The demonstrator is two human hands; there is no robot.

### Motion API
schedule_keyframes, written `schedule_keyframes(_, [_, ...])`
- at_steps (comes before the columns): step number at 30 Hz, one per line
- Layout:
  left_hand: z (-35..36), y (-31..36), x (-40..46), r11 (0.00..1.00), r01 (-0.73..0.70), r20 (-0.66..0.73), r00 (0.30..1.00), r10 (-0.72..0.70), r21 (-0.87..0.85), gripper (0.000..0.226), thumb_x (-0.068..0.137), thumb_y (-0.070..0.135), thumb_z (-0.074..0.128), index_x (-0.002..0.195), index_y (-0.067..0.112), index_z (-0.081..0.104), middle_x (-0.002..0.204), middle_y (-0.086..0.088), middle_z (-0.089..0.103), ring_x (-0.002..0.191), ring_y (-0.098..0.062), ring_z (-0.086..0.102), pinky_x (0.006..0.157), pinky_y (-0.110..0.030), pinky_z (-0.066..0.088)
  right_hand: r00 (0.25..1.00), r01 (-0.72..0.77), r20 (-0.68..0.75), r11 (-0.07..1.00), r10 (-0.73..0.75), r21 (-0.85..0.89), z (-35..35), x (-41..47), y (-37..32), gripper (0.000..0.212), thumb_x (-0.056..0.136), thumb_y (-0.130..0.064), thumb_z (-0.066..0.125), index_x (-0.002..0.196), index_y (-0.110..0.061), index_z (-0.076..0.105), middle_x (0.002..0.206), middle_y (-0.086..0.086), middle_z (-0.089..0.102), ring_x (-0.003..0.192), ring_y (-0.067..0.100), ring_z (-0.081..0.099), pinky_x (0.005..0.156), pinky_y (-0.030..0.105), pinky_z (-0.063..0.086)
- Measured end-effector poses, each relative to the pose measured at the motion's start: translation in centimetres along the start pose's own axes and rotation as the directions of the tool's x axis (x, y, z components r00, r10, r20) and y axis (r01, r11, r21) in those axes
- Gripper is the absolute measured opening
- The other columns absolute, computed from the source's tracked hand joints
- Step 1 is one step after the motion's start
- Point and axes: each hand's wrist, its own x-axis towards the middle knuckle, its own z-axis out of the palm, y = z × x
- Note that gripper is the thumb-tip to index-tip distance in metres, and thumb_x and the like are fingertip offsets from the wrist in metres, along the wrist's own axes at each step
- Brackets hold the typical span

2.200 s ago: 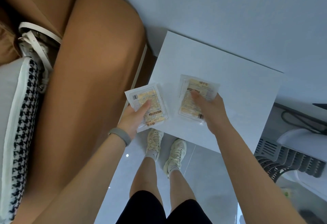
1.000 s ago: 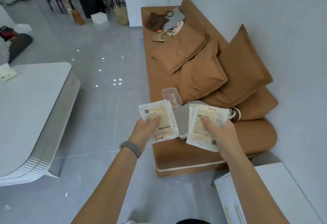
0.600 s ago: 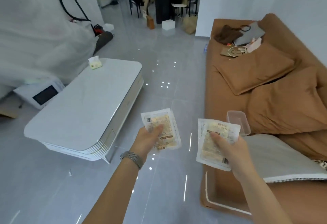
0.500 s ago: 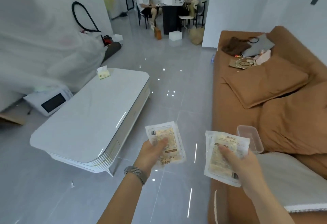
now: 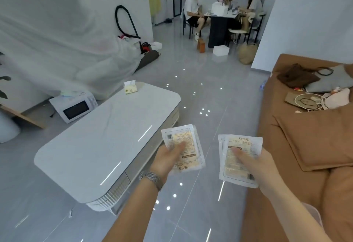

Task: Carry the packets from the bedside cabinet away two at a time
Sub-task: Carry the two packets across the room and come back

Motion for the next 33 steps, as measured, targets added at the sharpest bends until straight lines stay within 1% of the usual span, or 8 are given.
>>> schedule_keyframes(6, [-2.9, 1.4, 7.6, 0.996, 0.019, -0.167, 0.985, -0.033, -0.085, 0.017, 0.094, 0.025, 0.062, 0.106, 0.020, 0.071, 0.099, 0.005, 0.076, 0.094, -0.013, 0.072, 0.081, -0.031, 0.056, 0.992, 0.002, 0.123, 0.993, 0.013, -0.118, 5.0, 11.7, -2.3, 0.011, 0.084, -0.024, 0.074, 0.094, -0.021, 0.073, 0.089, 0.001, 0.076, 0.086, 0.024, 0.073, 0.083, 0.051, 0.057])
schedule_keyframes(9, [-5.4, 1.6, 12.3, 0.994, 0.023, -0.233, 0.971, -0.047, -0.104, 0.016, 0.094, 0.025, 0.061, 0.105, 0.020, 0.071, 0.097, 0.004, 0.076, 0.093, -0.014, 0.072, 0.078, -0.029, 0.056, 0.972, 0.004, 0.232, 0.993, 0.024, -0.121, 9.5, 17.2, -3.5, 0.012, 0.085, -0.022, 0.074, 0.097, -0.020, 0.073, 0.090, -0.001, 0.076, 0.086, 0.021, 0.073, 0.079, 0.042, 0.059])
schedule_keyframes(13, [-9.9, 1.8, 19.1, 0.991, 0.022, -0.296, 0.953, -0.060, -0.131, 0.019, 0.094, 0.024, 0.061, 0.108, 0.016, 0.071, 0.099, 0.000, 0.076, 0.093, -0.018, 0.073, 0.085, -0.038, 0.057, 0.924, 0.013, 0.379, 0.987, 0.048, -0.158, 15.5, 24.1, -5.4, 0.013, 0.085, -0.019, 0.074, 0.097, -0.020, 0.073, 0.092, 0.001, 0.076, 0.084, 0.019, 0.074, 0.073, 0.036, 0.057])
schedule_keyframes(17, [-14.2, 1.2, 23.7, 0.986, 0.041, -0.409, 0.906, -0.106, -0.163, 0.016, 0.095, 0.024, 0.059, 0.104, 0.017, 0.070, 0.090, 0.006, 0.077, 0.082, -0.008, 0.073, 0.063, -0.016, 0.055, 0.906, 0.014, 0.417, 0.981, 0.068, -0.191, 19.9, 30.3, -6.5, 0.012, 0.085, -0.018, 0.074, 0.097, -0.020, 0.073, 0.089, -0.001, 0.077, 0.081, 0.017, 0.074, 0.070, 0.033, 0.057])
schedule_keyframes(19, [-16.0, 0.7, 25.4, 0.981, 0.065, -0.458, 0.877, -0.144, -0.184, 0.015, 0.095, 0.025, 0.059, 0.101, 0.017, 0.070, 0.087, 0.007, 0.077, 0.079, -0.006, 0.073, 0.058, -0.012, 0.052, 0.902, 0.008, 0.424, 0.980, 0.080, -0.201, 21.6, 33.1, -6.7, 0.013, 0.084, -0.018, 0.075, 0.097, -0.020, 0.072, 0.089, -0.002, 0.077, 0.080, 0.015, 0.074, 0.069, 0.031, 0.056])
schedule_keyframes(24, [-17.5, -0.4, 29.0, 0.968, 0.110, -0.535, 0.816, -0.218, -0.226, 0.017, 0.095, 0.025, 0.060, 0.104, 0.015, 0.070, 0.091, 0.004, 0.077, 0.084, -0.011, 0.073, 0.065, -0.018, 0.055, 0.846, -0.014, 0.513, 0.968, 0.146, -0.252, 26.1, 38.7, -5.8, 0.014, 0.084, -0.015, 0.074, 0.098, -0.017, 0.072, 0.089, 0.001, 0.077, 0.081, 0.017, 0.074, 0.071, 0.033, 0.057])
schedule_keyframes(29, [-16.0, -2.0, 32.5, 0.958, 0.088, -0.608, 0.756, -0.243, -0.273, 0.019, 0.095, 0.025, 0.059, 0.107, 0.014, 0.070, 0.095, 0.003, 0.077, 0.087, -0.011, 0.073, 0.069, -0.019, 0.056, 0.765, -0.002, 0.612, 0.952, 0.199, -0.307, 29.6, 44.1, -3.6, 0.013, 0.084, -0.016, 0.074, 0.097, -0.017, 0.072, 0.089, 0.001, 0.076, 0.085, 0.019, 0.073, 0.077, 0.036, 0.058])
schedule_keyframes(33, [-13.8, -5.2, 34.1, 0.939, 0.048, -0.694, 0.661, -0.285, -0.340, 0.021, 0.094, 0.028, 0.060, 0.105, 0.015, 0.072, 0.098, 0.002, 0.076, 0.097, -0.017, 0.071, 0.090, -0.034, 0.053, 0.664, 0.032, 0.703, 0.929, 0.256, -0.368, 31.1, 49.1, -1.0, 0.012, 0.083, -0.019, 0.075, 0.095, -0.018, 0.073, 0.089, 0.000, 0.077, 0.085, 0.018, 0.073, 0.078, 0.037, 0.058])
